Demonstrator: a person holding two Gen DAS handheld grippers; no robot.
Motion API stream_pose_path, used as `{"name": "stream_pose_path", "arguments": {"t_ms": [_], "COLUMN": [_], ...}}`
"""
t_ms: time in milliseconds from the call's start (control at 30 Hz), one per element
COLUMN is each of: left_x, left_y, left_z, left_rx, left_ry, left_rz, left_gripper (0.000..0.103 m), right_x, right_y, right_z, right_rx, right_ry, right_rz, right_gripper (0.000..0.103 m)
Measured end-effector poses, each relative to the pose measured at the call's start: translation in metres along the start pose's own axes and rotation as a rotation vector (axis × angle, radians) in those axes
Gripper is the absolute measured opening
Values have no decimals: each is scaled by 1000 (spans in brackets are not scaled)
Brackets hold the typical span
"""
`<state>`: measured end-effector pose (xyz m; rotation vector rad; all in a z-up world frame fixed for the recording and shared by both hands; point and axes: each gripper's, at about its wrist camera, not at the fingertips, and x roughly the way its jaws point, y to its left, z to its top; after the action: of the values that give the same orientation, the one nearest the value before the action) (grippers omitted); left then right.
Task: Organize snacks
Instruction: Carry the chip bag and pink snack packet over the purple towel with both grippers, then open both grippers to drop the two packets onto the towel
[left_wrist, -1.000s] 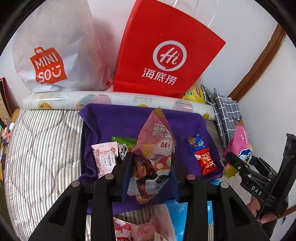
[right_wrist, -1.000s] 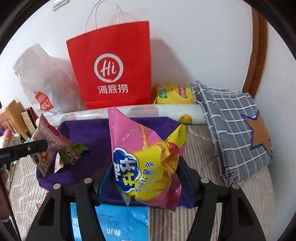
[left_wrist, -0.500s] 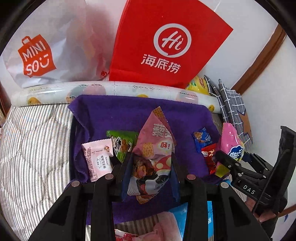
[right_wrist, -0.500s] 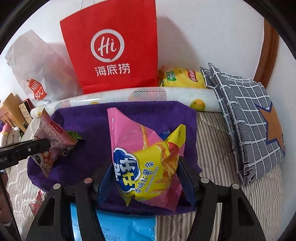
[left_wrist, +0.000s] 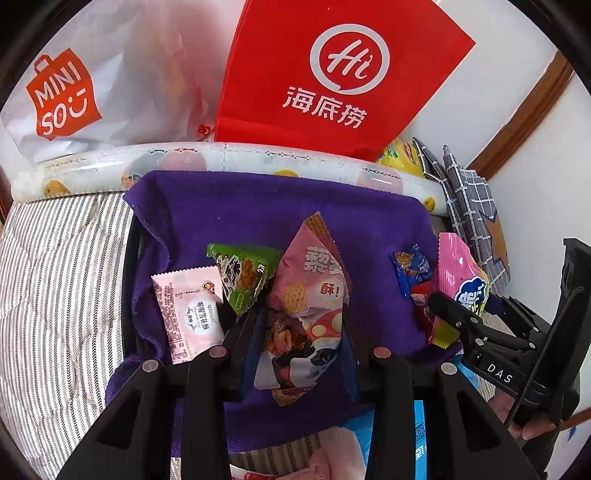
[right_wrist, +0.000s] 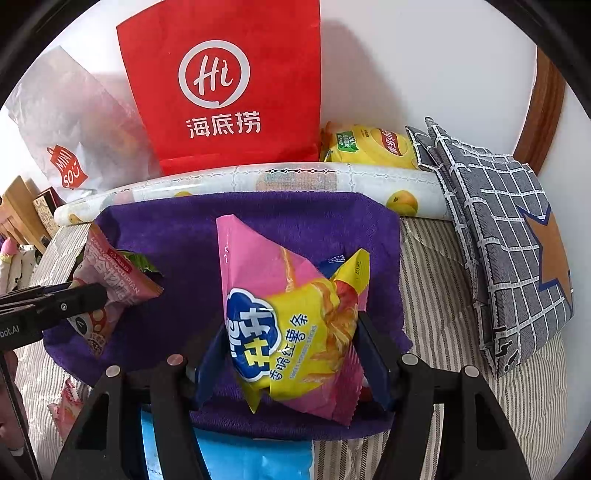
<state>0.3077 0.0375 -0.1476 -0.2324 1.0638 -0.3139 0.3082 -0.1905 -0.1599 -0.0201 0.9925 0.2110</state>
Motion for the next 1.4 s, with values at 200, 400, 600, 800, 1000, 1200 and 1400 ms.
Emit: {"name": "stream_pose_path", "arguments": {"t_ms": [200, 400, 600, 800, 1000, 1200, 1400], "left_x": [4, 7, 7, 7, -1, -16, -39], "left_y": [-1, -1, 0, -2, -9, -16, -23], "left_z": [1, 0, -2, -2, -5, -10, -18], "left_rx": [-1, -3, -2, 3, 25, 32, 34], "left_ry": [14, 27, 29, 30, 15, 1, -24], "left_rz": [4, 8, 5, 4, 14, 16, 12], "left_gripper": [38, 38, 38, 38, 51, 57, 58], "right_x": [0, 0, -2, -4, -14, -35, -64], "right_y": [2, 2, 2, 2, 2, 3, 5], "right_z": [-1, -1, -2, -2, -5, -9, -13], "right_rx": [-12, -10, -7, -3, 6, 15, 28], "right_ry": [-2, -1, -1, -2, -19, -53, -88], "right_rz": [-7, -5, -1, 7, 3, 1, -8], "right_gripper": [66, 66, 66, 66, 71, 76, 76]}}
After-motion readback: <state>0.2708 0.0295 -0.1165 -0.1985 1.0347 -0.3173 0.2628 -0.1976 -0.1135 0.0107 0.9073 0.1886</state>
